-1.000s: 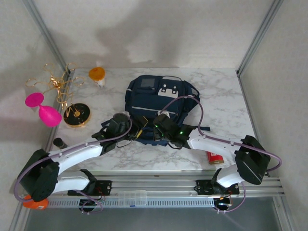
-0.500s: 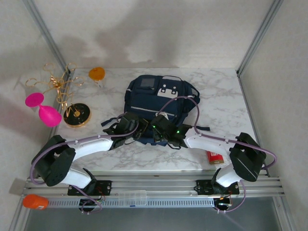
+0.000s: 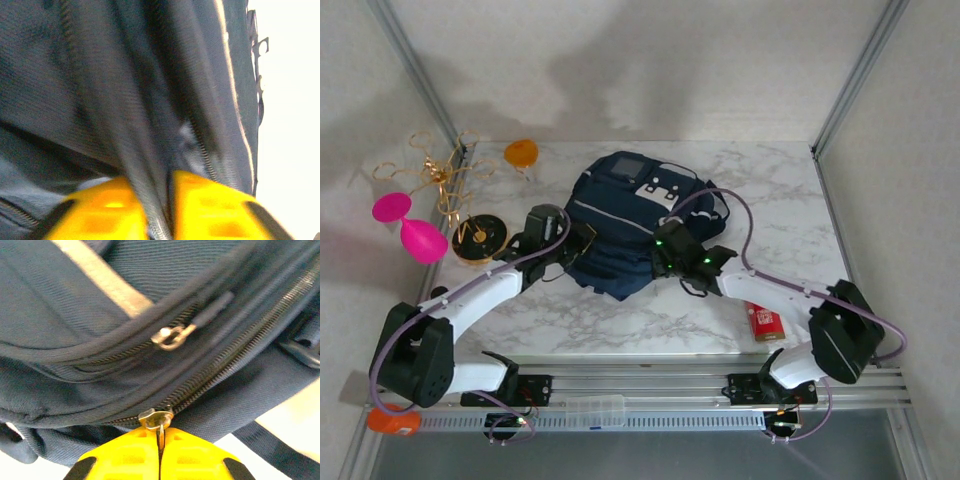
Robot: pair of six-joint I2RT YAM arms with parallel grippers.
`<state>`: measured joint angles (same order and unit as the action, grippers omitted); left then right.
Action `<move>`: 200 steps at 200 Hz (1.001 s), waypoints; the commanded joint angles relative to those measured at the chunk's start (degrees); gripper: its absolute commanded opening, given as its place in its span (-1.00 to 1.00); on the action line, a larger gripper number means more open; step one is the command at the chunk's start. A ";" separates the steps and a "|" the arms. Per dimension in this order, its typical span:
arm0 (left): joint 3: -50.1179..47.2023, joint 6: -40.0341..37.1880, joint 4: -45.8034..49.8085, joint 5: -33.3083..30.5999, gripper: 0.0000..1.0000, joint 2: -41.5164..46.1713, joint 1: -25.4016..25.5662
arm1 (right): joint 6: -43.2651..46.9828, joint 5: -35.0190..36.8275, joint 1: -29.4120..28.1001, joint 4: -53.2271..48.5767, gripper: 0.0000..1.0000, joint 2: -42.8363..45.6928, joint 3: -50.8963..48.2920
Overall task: Pack the student bag
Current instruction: Zip the student bag at the center of the table.
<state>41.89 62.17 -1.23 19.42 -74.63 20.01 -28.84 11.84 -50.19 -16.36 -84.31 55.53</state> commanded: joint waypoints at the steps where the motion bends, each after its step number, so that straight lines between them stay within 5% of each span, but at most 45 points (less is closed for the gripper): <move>1: 1.34 -2.73 1.23 -3.15 0.05 3.97 0.44 | -0.65 -1.88 -3.88 -0.27 -1.00 -3.28 3.35; 37: -8.75 12.39 -7.42 -9.68 0.29 12.19 10.53 | -3.85 -5.48 -6.40 4.67 -1.00 -4.49 2.42; 77: -7.89 21.75 -13.77 -15.84 0.29 6.51 19.78 | -3.78 -3.53 -6.61 4.32 -1.00 -4.43 2.66; 148: -4.18 24.58 -11.77 -22.26 -0.50 -2.96 21.07 | -2.38 -1.49 -6.60 5.44 -1.00 -4.01 1.29; 200: -2.86 20.69 -3.45 -26.42 -1.00 -0.93 19.13 | -4.37 7.82 -6.19 -1.37 -1.00 -2.80 1.85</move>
<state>37.95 85.38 -10.24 -0.16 -77.38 41.28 -32.21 13.63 -56.03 -13.43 -88.49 56.99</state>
